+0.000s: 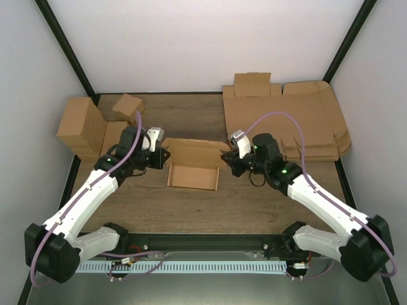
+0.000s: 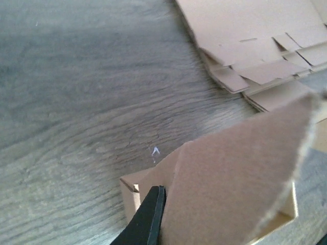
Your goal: Fold the paper box
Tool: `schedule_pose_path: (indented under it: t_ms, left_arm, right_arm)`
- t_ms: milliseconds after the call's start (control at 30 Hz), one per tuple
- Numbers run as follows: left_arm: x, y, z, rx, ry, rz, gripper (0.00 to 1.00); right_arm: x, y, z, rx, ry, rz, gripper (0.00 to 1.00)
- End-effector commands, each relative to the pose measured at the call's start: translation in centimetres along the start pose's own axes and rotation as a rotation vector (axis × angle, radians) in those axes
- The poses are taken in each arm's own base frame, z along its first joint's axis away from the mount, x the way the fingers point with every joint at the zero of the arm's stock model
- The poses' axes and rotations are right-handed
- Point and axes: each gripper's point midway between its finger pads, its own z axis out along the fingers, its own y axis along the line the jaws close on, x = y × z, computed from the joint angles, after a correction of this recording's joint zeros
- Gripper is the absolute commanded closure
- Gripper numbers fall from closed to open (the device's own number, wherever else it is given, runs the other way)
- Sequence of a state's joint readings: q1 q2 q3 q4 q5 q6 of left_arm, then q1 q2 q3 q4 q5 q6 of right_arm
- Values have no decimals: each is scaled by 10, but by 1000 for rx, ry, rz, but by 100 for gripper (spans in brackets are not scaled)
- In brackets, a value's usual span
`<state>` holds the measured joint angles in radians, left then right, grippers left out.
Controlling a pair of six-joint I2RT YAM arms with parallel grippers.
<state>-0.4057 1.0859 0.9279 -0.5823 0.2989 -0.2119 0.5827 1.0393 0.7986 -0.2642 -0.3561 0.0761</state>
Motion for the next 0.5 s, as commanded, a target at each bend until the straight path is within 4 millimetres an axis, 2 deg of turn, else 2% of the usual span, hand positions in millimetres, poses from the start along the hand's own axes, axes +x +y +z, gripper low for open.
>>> schedule_pose_path:
  t_ms: [0, 100, 267, 467]
  left_arm:
    - [-17, 15, 18, -40, -117, -167, 96]
    - [-19, 21, 29, -57, -150, -217, 96]
    - [-14, 31, 53, -121, -178, -260, 96]
    - [-13, 35, 64, -171, -222, -279, 96]
  right_arm:
    - [-7, -35, 24, 144, -65, 214, 99]
    - [4, -53, 40, 222, -40, 293, 99]
    - [16, -61, 62, 273, -65, 339, 99]
    - [25, -73, 77, 375, -91, 341, 99]
